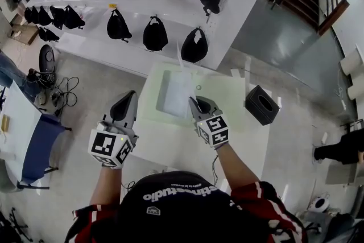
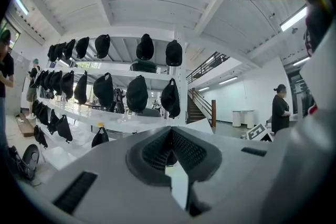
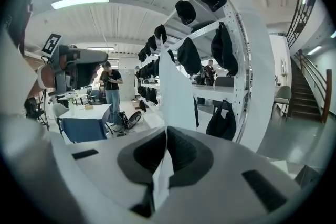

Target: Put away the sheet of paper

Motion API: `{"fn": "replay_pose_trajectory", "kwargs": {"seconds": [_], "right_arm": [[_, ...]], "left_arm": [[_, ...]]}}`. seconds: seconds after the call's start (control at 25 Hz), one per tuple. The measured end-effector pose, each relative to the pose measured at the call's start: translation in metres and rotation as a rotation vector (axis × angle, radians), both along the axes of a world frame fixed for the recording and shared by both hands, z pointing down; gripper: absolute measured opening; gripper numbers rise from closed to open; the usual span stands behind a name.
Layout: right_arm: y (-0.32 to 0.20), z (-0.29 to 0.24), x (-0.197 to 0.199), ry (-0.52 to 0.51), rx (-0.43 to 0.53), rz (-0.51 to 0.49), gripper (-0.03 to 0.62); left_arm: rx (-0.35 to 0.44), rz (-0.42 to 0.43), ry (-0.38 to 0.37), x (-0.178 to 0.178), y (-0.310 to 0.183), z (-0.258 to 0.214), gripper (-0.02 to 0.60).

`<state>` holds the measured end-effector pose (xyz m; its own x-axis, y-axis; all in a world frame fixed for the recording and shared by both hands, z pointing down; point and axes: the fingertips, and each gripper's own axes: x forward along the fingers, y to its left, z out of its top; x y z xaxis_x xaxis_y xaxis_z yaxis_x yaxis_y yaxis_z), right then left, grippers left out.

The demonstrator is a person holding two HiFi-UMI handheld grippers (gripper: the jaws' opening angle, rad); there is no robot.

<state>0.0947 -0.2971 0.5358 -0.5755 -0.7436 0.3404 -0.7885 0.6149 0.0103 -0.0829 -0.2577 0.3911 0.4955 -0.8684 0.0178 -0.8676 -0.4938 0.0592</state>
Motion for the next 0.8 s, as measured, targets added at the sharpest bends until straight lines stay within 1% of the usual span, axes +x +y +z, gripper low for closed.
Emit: {"fn": "replay_pose_trajectory", "kwargs": {"seconds": [0.2,0.4,0.6,0.8], "right_arm": [[0.003,0.006,-0.018,-0.007,-0.017,-0.044,0.003],[0.005,0.011,-0.026,-0.026,-0.038,-0.060,0.003],[-0.004,0.031,-0.015,-0.054,-0.100,-0.018,0.003],[-0.018,0.065,0.001,-0.038,-0.175,0.034,0.003]], "left_arm": [[-0.002,-0.013,-0.003,-0.006,0.002,0.002,0.005],[-0.009,-0.021,-0.005,-0.009,0.001,0.004,0.005],[-0.008,-0.014,-0.008,-0.004,-0.001,0.004,0.005],[-0.013,-0.014,-0.012,-0.003,-0.002,0.005,0.005]]}}
